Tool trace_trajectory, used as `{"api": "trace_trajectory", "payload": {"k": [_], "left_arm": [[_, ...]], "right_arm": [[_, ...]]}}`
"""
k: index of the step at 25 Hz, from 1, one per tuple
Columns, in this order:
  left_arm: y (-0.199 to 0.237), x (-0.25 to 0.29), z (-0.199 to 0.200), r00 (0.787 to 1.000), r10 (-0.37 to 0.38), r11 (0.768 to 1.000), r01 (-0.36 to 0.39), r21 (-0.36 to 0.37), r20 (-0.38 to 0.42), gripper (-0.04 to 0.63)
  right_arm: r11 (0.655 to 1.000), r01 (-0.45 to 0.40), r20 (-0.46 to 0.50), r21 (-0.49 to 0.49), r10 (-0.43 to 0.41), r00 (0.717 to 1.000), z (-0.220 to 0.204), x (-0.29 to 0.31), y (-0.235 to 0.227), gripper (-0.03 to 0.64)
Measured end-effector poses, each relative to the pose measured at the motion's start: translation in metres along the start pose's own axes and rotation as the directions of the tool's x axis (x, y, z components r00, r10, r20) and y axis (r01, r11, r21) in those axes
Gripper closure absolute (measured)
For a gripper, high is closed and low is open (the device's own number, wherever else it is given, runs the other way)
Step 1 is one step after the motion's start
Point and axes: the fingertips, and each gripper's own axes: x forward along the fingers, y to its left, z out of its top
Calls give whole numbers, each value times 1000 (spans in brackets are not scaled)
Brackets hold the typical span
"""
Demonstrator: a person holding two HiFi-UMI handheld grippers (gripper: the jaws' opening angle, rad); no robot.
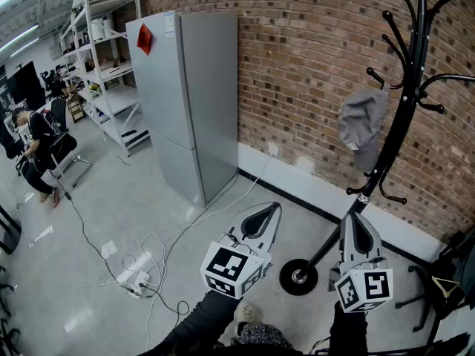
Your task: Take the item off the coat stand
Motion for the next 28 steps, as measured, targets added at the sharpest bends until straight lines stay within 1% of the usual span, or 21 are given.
{"api": "trace_trajectory", "payload": {"k": [7,12,16,19,24,28], "left_arm": [[50,59,-13,1000,-29,999,29,12,-6,588],[85,109,-12,998,-60,998,60,17,11,588],[94,139,-19,994,-105,995,104,5,11,588],[103,157,-21,993,-121,993,121,-1,9,588],[126,178,-27,990,-138,990,138,-20,0,588],[144,198,-33,984,-181,983,181,-32,3,588]], "right_arm": [[1000,12,24,-24,-12,1000,-17,71,-13,607],[996,52,44,-67,-49,998,-17,114,-29,607],[994,87,39,-69,-84,996,-24,137,-45,607],[992,100,33,-74,-98,995,-26,153,-53,607],[986,139,15,-89,-138,990,-33,174,-62,607],[979,182,-4,-90,-183,983,-44,191,-65,607]]}}
